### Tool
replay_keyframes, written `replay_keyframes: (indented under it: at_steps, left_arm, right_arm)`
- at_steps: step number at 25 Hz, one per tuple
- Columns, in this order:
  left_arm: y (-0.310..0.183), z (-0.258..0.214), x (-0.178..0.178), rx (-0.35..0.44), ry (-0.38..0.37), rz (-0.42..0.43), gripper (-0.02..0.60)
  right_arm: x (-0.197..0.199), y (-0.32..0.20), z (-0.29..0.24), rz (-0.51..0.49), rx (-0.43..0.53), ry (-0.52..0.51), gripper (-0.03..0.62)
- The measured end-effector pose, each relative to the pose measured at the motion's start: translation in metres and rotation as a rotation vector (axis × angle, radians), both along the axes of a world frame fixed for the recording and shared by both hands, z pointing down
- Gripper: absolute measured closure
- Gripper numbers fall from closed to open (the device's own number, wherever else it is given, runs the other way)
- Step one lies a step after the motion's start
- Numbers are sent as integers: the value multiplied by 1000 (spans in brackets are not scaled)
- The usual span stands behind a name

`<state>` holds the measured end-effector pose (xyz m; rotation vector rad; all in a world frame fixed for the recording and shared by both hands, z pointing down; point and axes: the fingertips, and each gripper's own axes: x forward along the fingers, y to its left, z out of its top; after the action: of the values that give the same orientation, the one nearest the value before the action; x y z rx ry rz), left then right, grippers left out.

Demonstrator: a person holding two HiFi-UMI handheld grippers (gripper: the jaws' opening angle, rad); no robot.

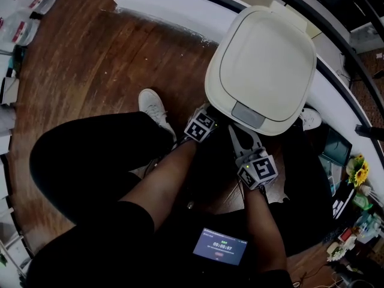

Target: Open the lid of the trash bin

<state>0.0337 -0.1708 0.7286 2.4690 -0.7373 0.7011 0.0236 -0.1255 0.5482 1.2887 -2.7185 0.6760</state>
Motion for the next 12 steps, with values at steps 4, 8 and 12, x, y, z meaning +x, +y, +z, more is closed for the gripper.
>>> replay_keyframes:
  at_steps: [4, 8, 12]
  left_arm:
    - [-2, 4, -2, -5, -21, -5, 543]
    - [-2, 9, 1, -8, -45, 10, 544]
    - [-3, 11, 3, -15, -59, 5, 545]
  right_arm:
    - [2, -1, -1, 22, 2, -5, 574]
    - [5, -3, -1, 34, 3, -5, 574]
    - [3, -5, 1, 31, -4, 21, 574]
